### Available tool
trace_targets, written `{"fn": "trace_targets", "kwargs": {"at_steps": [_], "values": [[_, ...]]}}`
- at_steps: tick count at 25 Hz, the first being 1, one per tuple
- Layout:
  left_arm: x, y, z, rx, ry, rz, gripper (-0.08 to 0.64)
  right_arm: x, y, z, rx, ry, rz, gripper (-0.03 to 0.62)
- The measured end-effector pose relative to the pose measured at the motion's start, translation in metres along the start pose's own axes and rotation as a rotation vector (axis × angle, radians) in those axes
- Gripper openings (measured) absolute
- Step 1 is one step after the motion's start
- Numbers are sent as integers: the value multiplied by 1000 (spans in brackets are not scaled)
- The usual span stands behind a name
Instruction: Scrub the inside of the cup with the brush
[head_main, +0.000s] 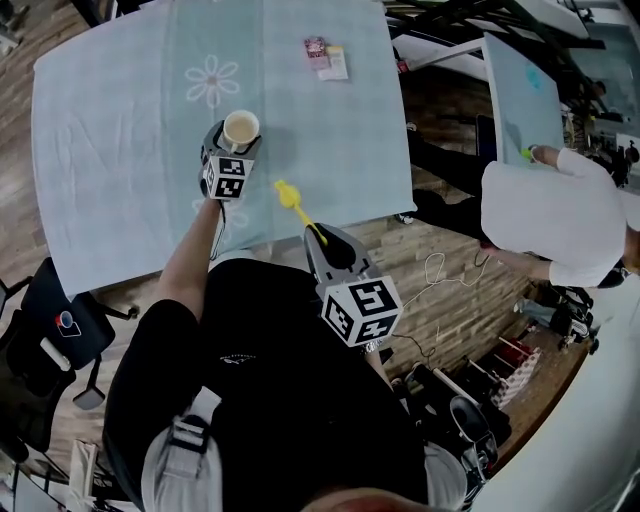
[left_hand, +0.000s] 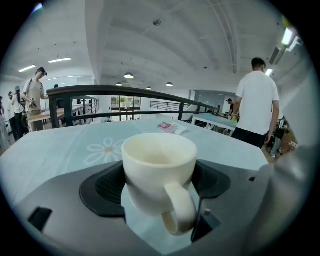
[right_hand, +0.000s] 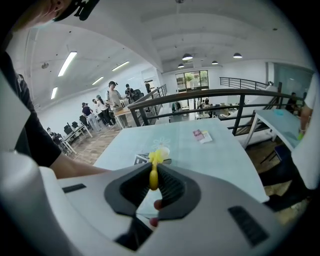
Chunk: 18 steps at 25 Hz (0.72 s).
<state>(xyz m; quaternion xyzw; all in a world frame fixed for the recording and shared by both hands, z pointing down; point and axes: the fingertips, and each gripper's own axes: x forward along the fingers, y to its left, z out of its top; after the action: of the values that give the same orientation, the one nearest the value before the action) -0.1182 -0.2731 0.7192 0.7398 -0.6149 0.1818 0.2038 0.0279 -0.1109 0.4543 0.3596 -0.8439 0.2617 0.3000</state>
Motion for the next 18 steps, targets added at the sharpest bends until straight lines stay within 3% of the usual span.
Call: {"fn": "trace_targets", "kwargs": {"at_steps": [9,15,18], "values": [[-3,-9,-14,73,-7,-15,403,2,-9,0,-1,10,13,38],[-1,-8,-17,23,25,-28,403,4,-10,0,-25,18,49,38],[-6,-7,-15,34,42,-1,404,4,-14,1,-38,17,70,38]]}}
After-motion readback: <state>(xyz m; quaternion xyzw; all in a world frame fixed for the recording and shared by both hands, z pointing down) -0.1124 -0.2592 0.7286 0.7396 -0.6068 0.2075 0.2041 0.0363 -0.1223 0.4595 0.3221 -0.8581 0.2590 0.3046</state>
